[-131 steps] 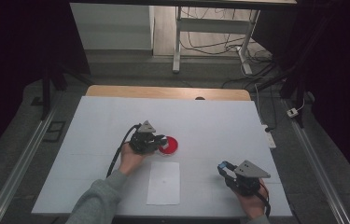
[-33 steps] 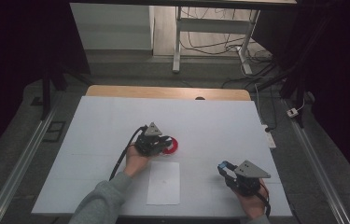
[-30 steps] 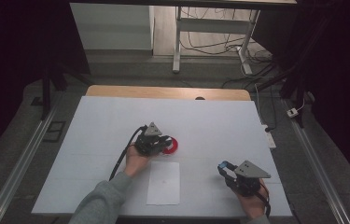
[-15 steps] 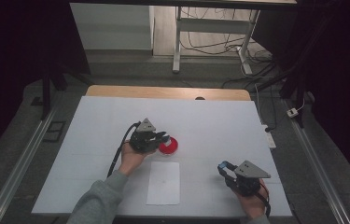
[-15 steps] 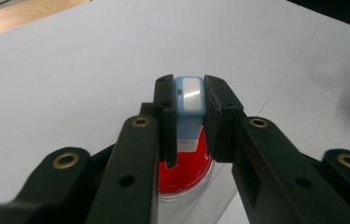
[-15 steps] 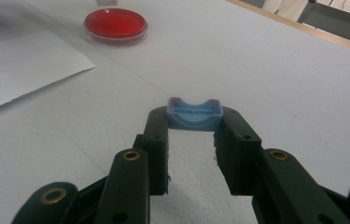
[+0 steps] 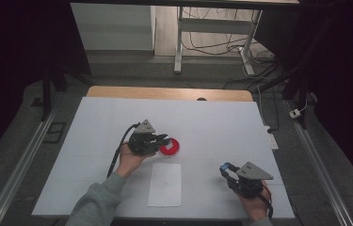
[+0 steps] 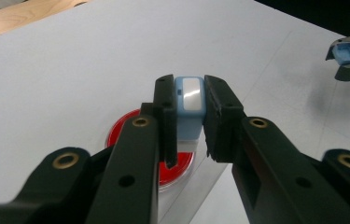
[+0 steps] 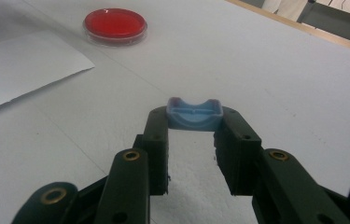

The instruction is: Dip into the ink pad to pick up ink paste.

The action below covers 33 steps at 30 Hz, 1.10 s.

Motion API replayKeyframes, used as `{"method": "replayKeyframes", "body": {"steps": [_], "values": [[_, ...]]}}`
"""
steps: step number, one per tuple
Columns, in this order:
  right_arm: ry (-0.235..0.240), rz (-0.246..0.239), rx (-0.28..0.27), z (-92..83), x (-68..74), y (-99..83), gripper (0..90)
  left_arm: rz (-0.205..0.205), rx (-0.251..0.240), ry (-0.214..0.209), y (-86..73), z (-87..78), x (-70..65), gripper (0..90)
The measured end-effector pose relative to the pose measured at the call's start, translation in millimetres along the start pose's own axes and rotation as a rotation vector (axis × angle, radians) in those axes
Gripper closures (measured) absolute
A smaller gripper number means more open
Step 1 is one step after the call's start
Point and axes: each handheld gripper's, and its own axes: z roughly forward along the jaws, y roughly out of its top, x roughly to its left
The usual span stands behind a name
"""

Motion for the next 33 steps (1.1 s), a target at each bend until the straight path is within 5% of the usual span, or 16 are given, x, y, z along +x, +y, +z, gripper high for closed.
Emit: {"method": "replayKeyframes", "body": {"steps": [33], "values": [[0.001,0.002,-0.005,-0.3,0.0,0.2,65.8,0.018,0.005,-0.092,3.0,-23.8,-5.5,76.0]]}}
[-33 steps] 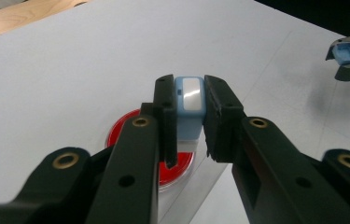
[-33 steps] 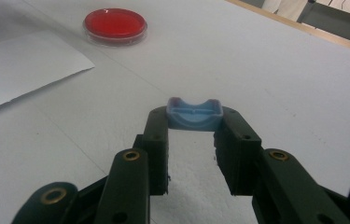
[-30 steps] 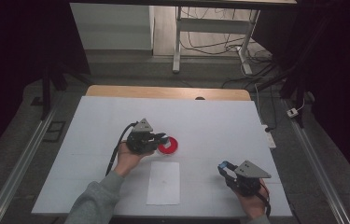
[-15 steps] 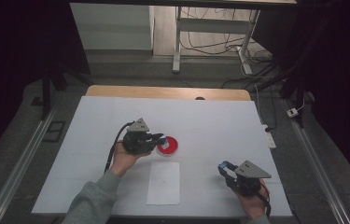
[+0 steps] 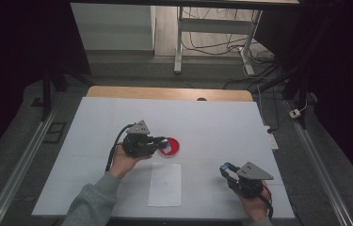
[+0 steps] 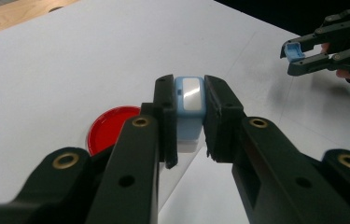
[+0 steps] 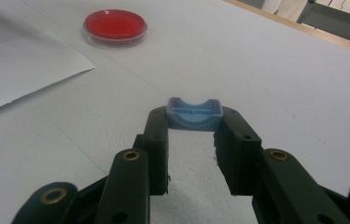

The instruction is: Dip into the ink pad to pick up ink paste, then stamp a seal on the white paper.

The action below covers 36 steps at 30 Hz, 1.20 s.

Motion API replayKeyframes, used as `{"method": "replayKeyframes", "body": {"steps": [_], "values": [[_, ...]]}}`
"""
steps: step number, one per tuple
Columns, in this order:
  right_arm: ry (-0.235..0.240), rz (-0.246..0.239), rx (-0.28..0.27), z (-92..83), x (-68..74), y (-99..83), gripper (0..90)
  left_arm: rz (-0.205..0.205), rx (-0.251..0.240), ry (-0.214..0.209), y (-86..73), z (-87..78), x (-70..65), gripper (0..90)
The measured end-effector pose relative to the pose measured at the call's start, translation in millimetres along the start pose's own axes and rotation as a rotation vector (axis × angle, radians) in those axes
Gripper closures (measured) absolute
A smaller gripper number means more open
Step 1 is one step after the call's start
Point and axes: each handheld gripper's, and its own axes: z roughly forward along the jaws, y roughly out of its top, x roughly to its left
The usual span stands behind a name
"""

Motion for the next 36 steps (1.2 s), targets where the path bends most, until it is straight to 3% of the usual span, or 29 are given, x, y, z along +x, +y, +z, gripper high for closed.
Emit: {"method": "replayKeyframes", "body": {"steps": [20,36], "values": [[-0.002,-0.003,-0.001,0.3,-0.7,0.1,65.8,0.043,0.016,-0.038,1.5,-7.9,-12.4,76.0],[-0.002,-0.007,0.004,0.6,0.1,0.4,65.8,0.059,0.049,-0.049,-9.7,-17.6,-19.2,76.0]]}}
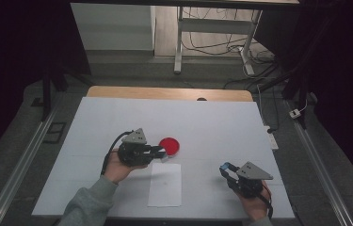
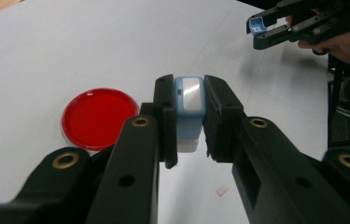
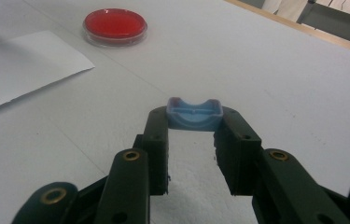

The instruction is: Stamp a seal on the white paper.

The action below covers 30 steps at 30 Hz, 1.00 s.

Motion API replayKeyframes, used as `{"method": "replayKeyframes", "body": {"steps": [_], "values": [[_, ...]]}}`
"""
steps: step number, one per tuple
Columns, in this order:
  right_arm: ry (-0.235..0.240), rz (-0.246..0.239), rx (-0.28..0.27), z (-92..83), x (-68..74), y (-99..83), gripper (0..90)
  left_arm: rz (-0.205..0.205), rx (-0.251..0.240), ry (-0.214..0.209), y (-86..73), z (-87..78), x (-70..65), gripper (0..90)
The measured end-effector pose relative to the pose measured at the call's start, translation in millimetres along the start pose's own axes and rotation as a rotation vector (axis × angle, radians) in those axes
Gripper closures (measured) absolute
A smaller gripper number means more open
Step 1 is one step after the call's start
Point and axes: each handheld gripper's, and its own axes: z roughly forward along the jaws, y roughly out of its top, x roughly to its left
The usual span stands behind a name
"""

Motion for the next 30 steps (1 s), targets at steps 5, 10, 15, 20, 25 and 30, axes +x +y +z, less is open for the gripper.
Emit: {"method": "replayKeyframes", "body": {"steps": [5,10,15,20,25,30], "values": [[0.0,0.002,-0.001,0.0,-0.6,-0.3,65.8,0.001,0.006,-0.01,-1.7,0.3,-1.8,75.9],[-0.001,0.004,0.001,-0.1,-0.6,-0.4,65.8,0.017,0.012,-0.021,-2.0,0.2,-7.5,75.9],[0.0,0.002,-0.003,0.0,-0.5,-0.3,65.8,0.013,0.014,-0.033,-4.2,1.2,-10.8,75.9],[-0.001,0.0,-0.001,-0.4,-0.5,-0.3,65.8,0.02,0.019,-0.048,-4.6,2.6,-17.4,75.9],[-0.002,0.001,-0.003,-0.6,-0.8,-0.3,65.8,0.036,0.028,-0.063,-4.8,3.8,-24.3,75.9],[-0.003,0.001,-0.003,-0.9,-0.9,-0.3,65.8,0.048,0.036,-0.073,-5.7,5.6,-29.5,75.9]]}}
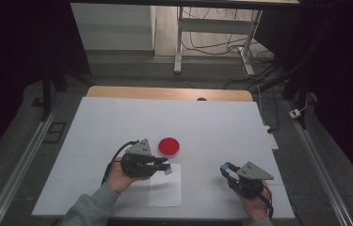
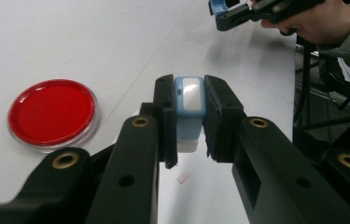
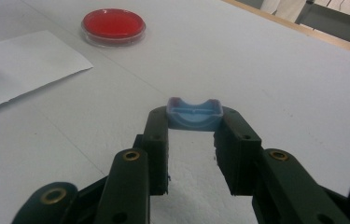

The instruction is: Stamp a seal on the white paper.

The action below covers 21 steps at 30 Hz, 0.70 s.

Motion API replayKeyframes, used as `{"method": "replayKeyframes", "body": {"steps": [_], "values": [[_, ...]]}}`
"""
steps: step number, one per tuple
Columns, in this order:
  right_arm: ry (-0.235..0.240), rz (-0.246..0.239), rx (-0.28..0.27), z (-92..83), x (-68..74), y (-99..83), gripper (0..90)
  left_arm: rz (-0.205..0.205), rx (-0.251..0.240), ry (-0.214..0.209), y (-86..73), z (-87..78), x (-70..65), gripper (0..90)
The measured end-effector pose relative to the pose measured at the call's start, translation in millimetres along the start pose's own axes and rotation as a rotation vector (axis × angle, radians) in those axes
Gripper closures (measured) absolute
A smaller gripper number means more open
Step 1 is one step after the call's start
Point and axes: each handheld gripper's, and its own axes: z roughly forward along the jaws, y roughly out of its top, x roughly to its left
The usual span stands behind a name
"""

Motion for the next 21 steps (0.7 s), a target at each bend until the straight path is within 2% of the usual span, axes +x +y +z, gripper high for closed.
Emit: {"method": "replayKeyframes", "body": {"steps": [10,21], "values": [[0.003,0.002,0.0,0.3,0.4,-0.1,65.8,0.001,0.019,-0.014,-4.6,5.6,-5.7,75.9],[0.004,0.002,0.004,0.9,0.2,-0.4,65.7,-0.003,0.053,-0.016,-10.9,13.3,-4.1,75.9]]}}
